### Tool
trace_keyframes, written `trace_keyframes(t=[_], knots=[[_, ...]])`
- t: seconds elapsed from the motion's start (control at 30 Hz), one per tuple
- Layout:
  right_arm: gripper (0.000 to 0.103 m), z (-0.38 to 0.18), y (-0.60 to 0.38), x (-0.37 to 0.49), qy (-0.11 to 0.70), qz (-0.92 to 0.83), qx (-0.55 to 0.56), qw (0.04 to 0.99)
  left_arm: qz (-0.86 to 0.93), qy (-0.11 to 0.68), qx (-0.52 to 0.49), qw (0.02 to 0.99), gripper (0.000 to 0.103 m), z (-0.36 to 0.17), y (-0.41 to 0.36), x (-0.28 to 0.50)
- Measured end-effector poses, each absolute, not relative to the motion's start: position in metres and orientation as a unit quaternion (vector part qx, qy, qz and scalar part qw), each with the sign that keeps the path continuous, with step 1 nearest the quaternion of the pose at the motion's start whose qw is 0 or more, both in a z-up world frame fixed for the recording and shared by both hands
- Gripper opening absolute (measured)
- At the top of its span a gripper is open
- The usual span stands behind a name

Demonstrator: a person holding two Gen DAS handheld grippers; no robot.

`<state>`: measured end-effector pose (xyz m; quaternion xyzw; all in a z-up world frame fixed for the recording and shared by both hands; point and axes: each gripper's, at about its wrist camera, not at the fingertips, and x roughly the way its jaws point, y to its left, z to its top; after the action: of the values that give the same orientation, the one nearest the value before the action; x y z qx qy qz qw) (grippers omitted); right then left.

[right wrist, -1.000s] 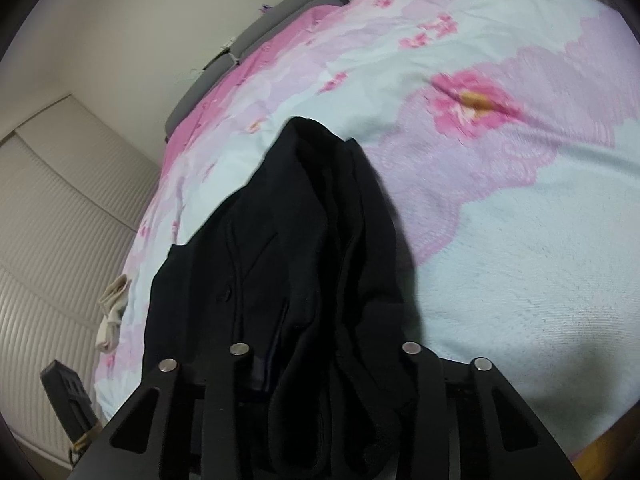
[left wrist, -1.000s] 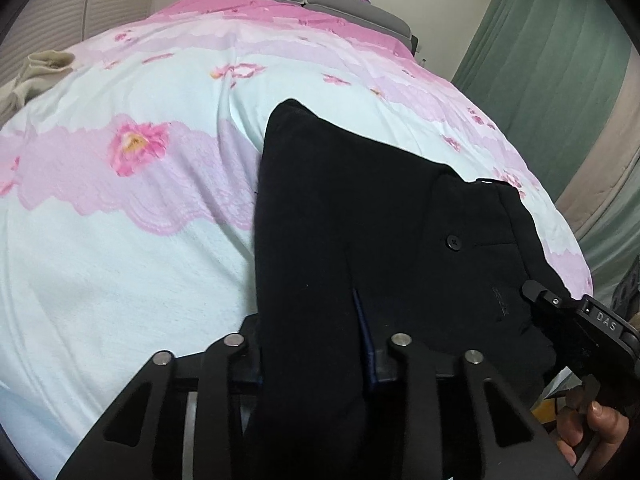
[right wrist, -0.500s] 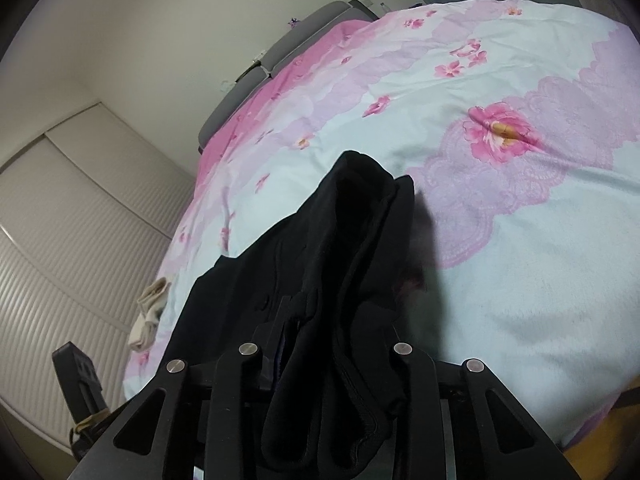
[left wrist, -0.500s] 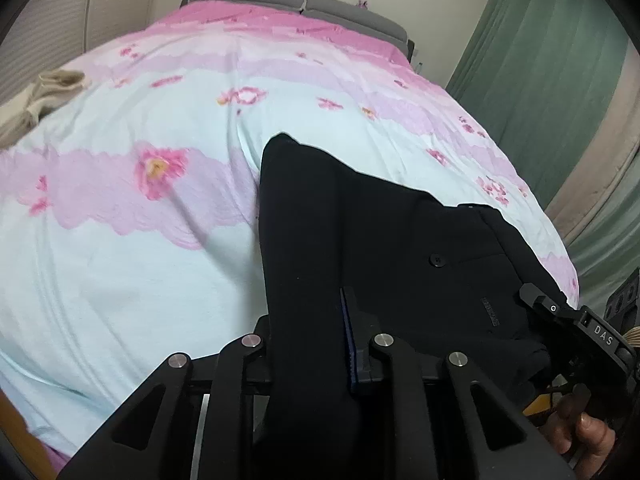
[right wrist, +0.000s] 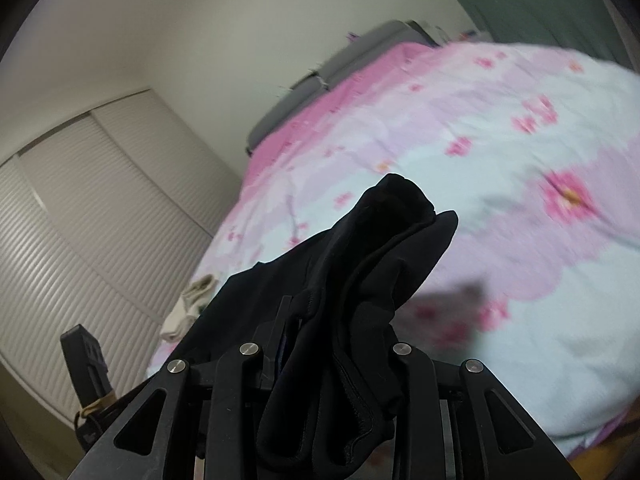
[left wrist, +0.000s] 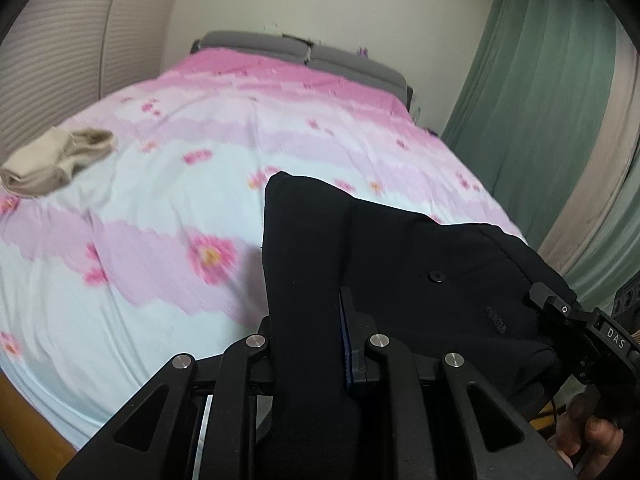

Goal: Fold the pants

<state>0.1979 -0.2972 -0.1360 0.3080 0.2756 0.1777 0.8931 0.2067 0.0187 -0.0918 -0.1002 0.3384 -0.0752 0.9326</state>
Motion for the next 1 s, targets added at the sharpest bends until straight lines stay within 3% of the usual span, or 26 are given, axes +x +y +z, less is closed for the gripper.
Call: trace_keyframes(t=[0.43,1.0], knots=[[0.03,-0.049,-0.124,0.27,0.236,0.277,0.258,0.895,-0.006,0.285,-0.123,0.951,0.019,-0.029,0.222,0.242],[0.03,-0.02,0.268,0.443,0.198,0.403,0.241,0.861,0.076,0.234,-0.092,0.965,0.019,0.007,0.586,0.384]])
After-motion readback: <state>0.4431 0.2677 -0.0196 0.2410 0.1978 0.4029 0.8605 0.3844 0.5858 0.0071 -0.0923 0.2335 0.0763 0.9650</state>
